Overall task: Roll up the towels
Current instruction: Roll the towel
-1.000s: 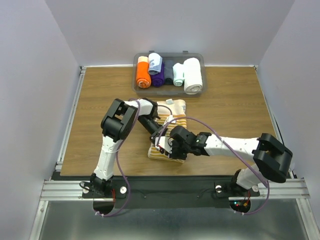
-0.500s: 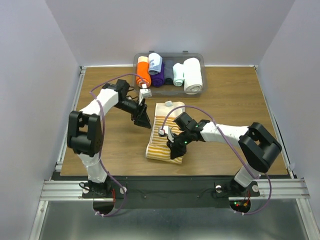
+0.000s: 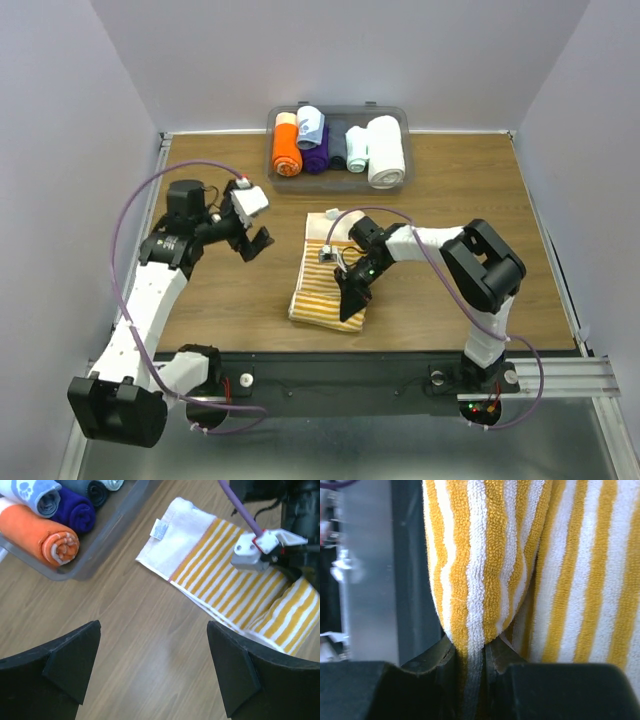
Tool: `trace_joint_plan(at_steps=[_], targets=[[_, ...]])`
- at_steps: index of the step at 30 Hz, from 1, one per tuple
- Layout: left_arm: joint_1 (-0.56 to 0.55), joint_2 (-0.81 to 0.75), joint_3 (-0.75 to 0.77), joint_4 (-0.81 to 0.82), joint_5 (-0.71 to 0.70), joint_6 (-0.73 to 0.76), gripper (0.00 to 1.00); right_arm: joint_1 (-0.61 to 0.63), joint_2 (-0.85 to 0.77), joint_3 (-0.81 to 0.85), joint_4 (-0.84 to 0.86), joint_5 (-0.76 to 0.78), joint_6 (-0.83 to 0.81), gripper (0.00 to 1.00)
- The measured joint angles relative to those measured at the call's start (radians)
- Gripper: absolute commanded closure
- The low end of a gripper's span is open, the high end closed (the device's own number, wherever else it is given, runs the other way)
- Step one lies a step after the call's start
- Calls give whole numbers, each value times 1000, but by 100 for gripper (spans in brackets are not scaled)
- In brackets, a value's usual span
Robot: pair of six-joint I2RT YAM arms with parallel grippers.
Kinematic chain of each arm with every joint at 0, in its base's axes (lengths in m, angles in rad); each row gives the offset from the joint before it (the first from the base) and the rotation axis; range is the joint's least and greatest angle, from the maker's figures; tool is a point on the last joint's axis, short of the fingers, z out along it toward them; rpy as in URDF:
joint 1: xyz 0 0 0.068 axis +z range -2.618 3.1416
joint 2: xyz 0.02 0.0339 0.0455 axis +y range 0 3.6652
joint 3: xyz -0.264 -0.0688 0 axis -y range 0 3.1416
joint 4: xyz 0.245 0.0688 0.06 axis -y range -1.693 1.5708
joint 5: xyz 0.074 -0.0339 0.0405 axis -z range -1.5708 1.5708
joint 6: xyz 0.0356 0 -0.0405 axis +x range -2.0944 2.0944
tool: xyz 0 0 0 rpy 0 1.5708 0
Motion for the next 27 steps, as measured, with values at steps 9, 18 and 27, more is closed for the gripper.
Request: trace_joint_plan(at_steps=[9, 18, 27], targets=[[-425, -213, -352, -47, -211, 286, 1, -61, 166, 110, -209, -149, -116, 97], [-844, -226, -475, 75, -429, 290, 1, -69, 267, 183, -351, -201, -169, 97], [-1014, 53, -480, 274, -574, 246, 1, -70, 295, 200, -401, -212, -174, 96]])
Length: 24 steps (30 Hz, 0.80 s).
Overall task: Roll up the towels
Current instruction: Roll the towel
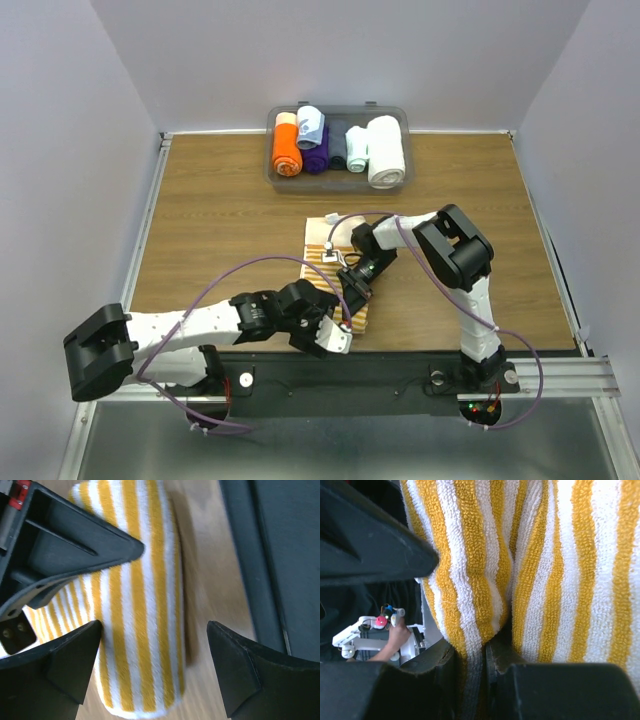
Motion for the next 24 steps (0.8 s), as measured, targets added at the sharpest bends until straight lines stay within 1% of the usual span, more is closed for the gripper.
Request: trace_joint_plan(at_steps=[3, 5, 6, 8, 10, 11, 12, 13, 15, 16, 17, 18, 20, 21, 24], targets=[[-16, 35, -10, 77, -40, -7, 3, 0, 0, 0, -3, 0, -2, 96], [-23, 45, -30, 136, -62, -7, 14, 0, 2, 2, -5, 0, -2, 96], [-26, 59, -37, 158, -73, -9, 27, 0, 5, 5, -8, 1, -2, 95], [-29, 88, -42, 184, -86, -8, 40, 0, 6, 8, -12, 3, -2, 94], [-30, 122, -42, 204, -93, -14, 48, 0, 6, 12, -16, 9, -2, 92], [-31, 127, -42, 208, -95, -15, 50, 0, 6, 14, -18, 13, -2, 92], [-32, 127, -42, 209, -95, -17, 54, 0, 6, 18, -22, 18, -2, 89], [-34, 127, -42, 208, -95, -20, 56, 0, 6, 21, -24, 23, -1, 87], [-34, 127, -41, 206, -91, -24, 61, 1, 5, 31, -30, 36, 3, 77], [-34, 127, -39, 200, -88, -26, 64, 1, 3, 40, -35, 51, 8, 68], [-34, 129, -30, 186, -85, -31, 65, 1, 2, 47, -41, 64, 10, 55], [-33, 133, -23, 180, -84, -34, 65, 1, -2, 52, -47, 74, 16, 49], [-32, 139, -4, 150, -75, -50, 67, -6, -12, 75, -56, 116, 26, 29], [-31, 139, 4, 134, -68, -56, 68, -13, -17, 86, -56, 131, 29, 22], [-29, 142, 25, 90, -37, -69, 71, -61, -41, 145, -61, 175, 50, 19]])
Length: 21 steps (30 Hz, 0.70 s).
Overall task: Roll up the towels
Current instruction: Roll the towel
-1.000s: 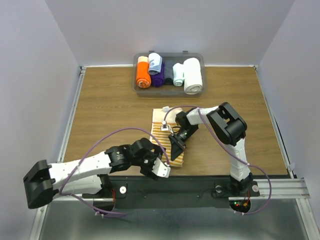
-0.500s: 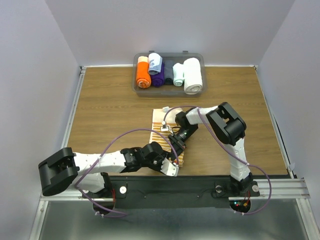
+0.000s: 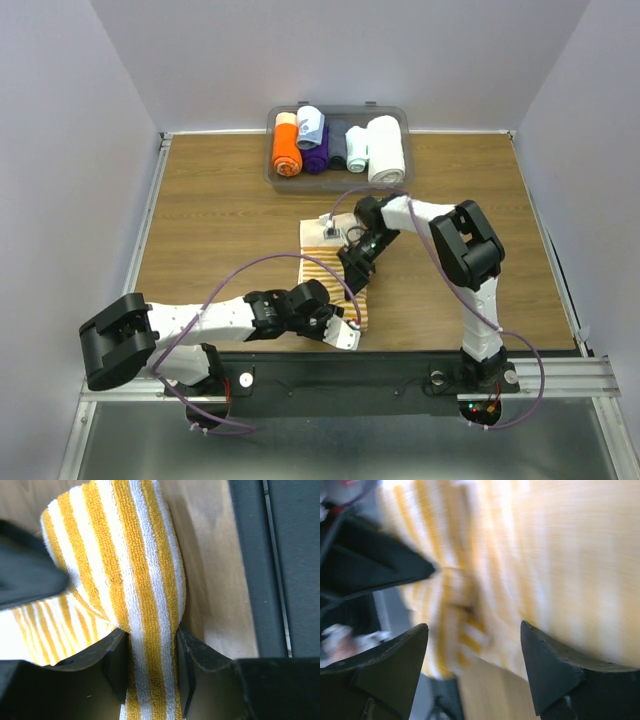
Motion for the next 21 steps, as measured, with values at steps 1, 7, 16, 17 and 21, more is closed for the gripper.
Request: trace_joint_plan(at_steps=[1, 7, 16, 17, 21], targets=[[0, 4, 6, -12, 11, -6, 72, -27, -10, 35, 3, 27, 10, 18], [64, 61, 87, -107, 136, -34, 73, -175, -52, 181, 53, 116, 47, 0], [285, 251, 316, -343, 419, -14, 71, -309, -389, 137, 122, 233, 71, 0], [307, 282, 347, -377, 454, -4, 70, -306, -440, 103, 129, 250, 65, 0], [367, 390, 460, -495, 544, 26, 69, -298, -616, -26, 126, 299, 39, 0]])
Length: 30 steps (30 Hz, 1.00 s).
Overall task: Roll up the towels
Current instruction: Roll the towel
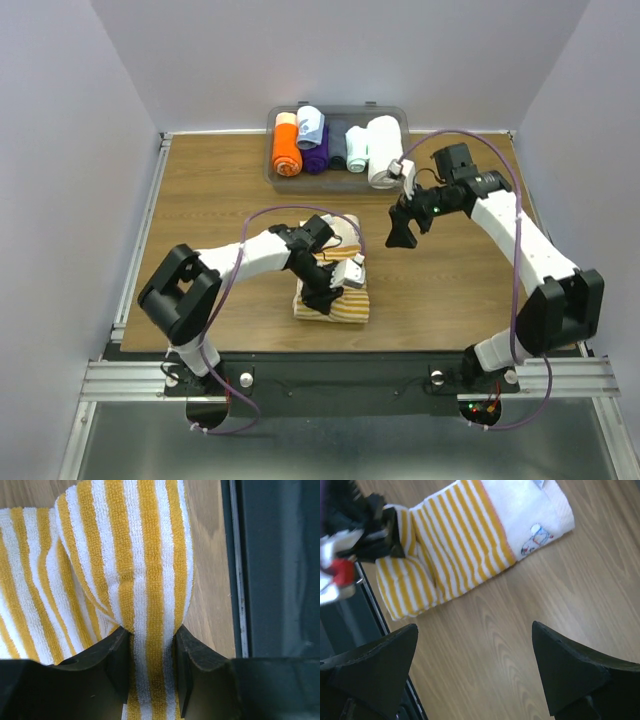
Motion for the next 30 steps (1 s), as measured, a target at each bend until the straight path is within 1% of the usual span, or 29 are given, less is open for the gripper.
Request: trace_joint_plan(at_steps=[4, 7, 11, 14, 17, 23, 27, 30], targets=[[80, 150, 138, -142, 129, 37, 69, 0, -110, -93, -5, 20, -17, 0], [137, 253, 221, -250, 219, 77, 69, 4, -172, -128, -9, 33, -22, 3], [199, 401, 333, -401, 326, 138, 69, 60, -224, -147, -8, 86, -28, 4], [243, 500, 400, -498, 398, 169, 69, 164, -235, -174, 5, 136, -30, 5], [268, 559, 435, -561, 444, 175, 69, 266, -209, -213, 41, 207, -29, 5], [277, 608, 483, -621, 452, 175, 69, 555, -75, -296, 225, 427, 16, 4], [279, 617, 491, -634, 453, 175, 68, 682, -23, -313, 311, 532, 28, 4], [283, 623, 492, -638, 460, 175, 67, 728, 16, -314, 358, 581, 33, 4]])
